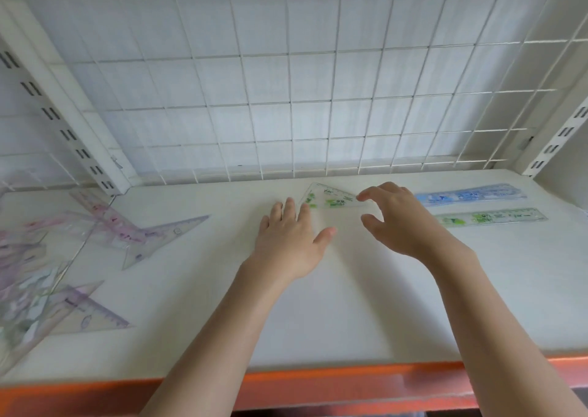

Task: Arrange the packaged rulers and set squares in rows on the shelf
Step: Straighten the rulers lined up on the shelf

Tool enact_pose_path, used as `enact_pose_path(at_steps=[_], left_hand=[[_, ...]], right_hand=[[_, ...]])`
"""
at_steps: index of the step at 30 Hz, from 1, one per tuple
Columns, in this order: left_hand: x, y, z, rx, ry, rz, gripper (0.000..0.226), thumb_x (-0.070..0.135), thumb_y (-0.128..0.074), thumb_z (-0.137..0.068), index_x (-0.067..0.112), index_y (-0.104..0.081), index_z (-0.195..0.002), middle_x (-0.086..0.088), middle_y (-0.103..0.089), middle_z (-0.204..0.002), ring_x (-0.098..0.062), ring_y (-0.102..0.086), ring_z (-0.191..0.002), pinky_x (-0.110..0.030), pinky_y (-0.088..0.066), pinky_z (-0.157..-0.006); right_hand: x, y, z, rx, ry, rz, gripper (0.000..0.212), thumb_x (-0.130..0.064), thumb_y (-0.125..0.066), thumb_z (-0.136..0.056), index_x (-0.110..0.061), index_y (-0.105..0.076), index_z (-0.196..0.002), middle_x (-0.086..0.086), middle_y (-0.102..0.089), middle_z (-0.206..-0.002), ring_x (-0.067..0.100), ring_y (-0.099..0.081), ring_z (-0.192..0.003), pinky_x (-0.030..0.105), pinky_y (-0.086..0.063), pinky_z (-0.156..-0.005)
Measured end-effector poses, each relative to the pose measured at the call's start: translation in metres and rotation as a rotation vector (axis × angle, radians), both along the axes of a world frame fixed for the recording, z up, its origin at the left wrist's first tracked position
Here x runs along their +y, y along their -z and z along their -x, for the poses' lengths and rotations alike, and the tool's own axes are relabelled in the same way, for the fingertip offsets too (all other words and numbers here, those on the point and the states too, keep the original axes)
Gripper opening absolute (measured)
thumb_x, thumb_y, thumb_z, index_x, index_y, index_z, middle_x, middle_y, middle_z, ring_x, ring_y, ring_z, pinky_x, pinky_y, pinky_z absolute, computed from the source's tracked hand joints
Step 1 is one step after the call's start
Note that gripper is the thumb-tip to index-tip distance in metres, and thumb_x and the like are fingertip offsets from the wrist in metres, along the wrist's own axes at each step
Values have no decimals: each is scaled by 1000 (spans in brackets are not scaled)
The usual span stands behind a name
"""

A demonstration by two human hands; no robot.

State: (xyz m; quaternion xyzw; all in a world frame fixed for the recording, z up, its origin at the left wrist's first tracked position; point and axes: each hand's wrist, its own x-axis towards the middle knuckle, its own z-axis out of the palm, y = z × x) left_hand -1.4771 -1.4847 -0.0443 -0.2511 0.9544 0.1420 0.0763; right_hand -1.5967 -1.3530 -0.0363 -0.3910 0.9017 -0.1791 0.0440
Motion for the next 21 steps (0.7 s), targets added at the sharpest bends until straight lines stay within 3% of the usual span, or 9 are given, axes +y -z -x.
enact_pose_path(at_steps=[8,13,17,21], left_hand=[[-56,-13,-111,29,-204,11,73,55,-31,-94,14,-8,-150,-9,-6,-158,-24,-4,-145,-35,-7,-115],[-95,-18,-169,170,-231,35,63,46,-40,-95,11,-24,-145,-8,-29,-149,-22,-22,-138,-29,-17,-110],[-126,-14,-209,253,-272,26,44,35,-39,-96,6,-52,-126,-10,-51,-131,-25,-42,-126,-33,-32,-103],[-152,-10,-241,300,-340,28,36,22,-44,-96,7,-53,-128,-8,-52,-132,-26,-44,-125,-34,-35,-103]], right_hand=[[-54,8,-74,-74,-129,76,37,-25,-54,-92,-20,-52,-128,3,-50,-124,22,-50,-113,28,-39,-89],[-106,12,-129,-80,-256,40,37,-27,-50,-93,-22,-50,-130,1,-48,-128,21,-47,-115,29,-39,-96],[-139,9,-161,-52,-320,-7,38,-28,-49,-94,-23,-48,-131,0,-47,-131,22,-43,-119,31,-36,-99],[-171,1,-180,-18,-358,-29,40,-32,-53,-92,-23,-50,-130,2,-49,-130,24,-44,-119,35,-36,-101]])
